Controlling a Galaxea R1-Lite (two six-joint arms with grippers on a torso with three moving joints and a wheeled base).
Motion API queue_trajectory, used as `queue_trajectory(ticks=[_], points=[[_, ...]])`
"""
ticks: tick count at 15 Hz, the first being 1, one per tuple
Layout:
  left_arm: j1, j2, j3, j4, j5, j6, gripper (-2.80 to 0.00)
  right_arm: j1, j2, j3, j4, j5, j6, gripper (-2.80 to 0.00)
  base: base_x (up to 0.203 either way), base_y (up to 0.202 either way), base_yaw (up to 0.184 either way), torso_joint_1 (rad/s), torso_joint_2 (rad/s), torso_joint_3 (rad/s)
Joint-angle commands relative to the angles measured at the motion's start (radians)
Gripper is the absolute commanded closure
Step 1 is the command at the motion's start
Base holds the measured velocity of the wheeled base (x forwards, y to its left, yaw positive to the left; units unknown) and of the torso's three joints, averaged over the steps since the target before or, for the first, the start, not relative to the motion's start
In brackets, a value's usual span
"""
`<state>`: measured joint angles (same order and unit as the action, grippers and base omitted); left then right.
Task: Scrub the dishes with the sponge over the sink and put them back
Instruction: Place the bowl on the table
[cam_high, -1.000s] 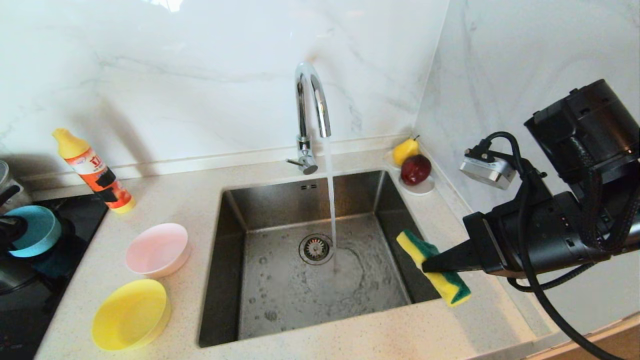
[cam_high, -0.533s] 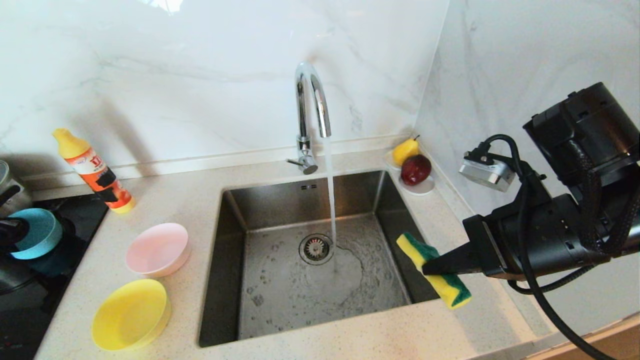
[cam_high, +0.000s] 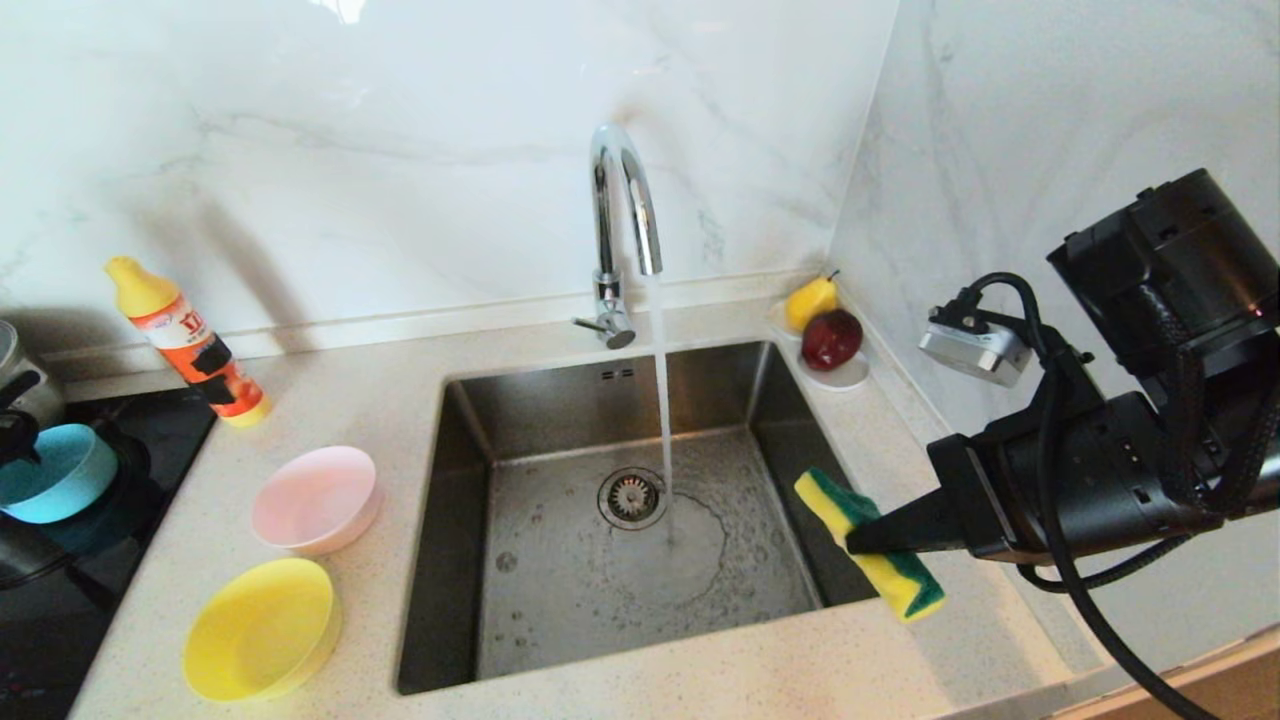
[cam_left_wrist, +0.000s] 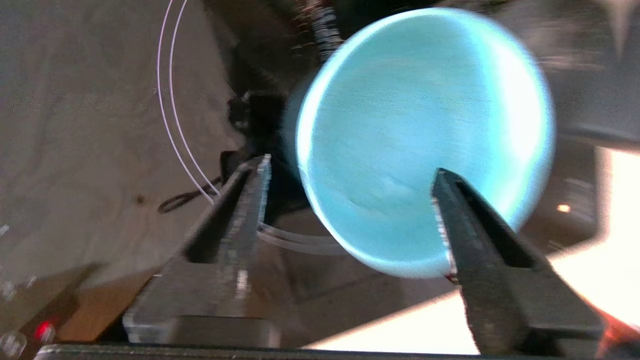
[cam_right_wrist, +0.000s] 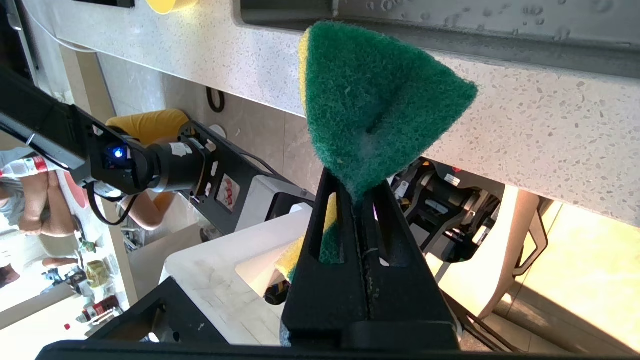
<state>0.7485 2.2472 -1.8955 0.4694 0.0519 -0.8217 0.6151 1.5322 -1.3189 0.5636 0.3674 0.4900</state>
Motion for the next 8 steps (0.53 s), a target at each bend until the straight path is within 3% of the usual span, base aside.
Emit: queue_trajectory(ticks=[1,4,5,8], points=[[0.000,-0.098,0.000,0.009,-0.009,-0.004,-2.80,0.000,-0.001,0.001,0.002,0.002,0.004,0.00,0.000,0.000,0.000,0.000,0.00,0.000],[0.000,-0.217,0.000,0.030,-0.017,0.010,-2.80,0.000,-0.006,0.006,0.004,0.002,0.004,0.00,0.000,0.000,0.000,0.000,0.00,0.000],[-0.001,-0.254,0.000,0.043,-0.019,0.023,0.00,0.000,-0.006,0.006,0.004,0.002,0.004,0.00,0.000,0.000,0.000,0.000,0.00,0.000],[-0.001,-0.360,0.007,0.091,-0.050,0.065,0.00,-0.008,-0.001,0.008,0.004,-0.002,0.004,0.00,0.000,0.000,0.000,0.000,0.00,0.000]])
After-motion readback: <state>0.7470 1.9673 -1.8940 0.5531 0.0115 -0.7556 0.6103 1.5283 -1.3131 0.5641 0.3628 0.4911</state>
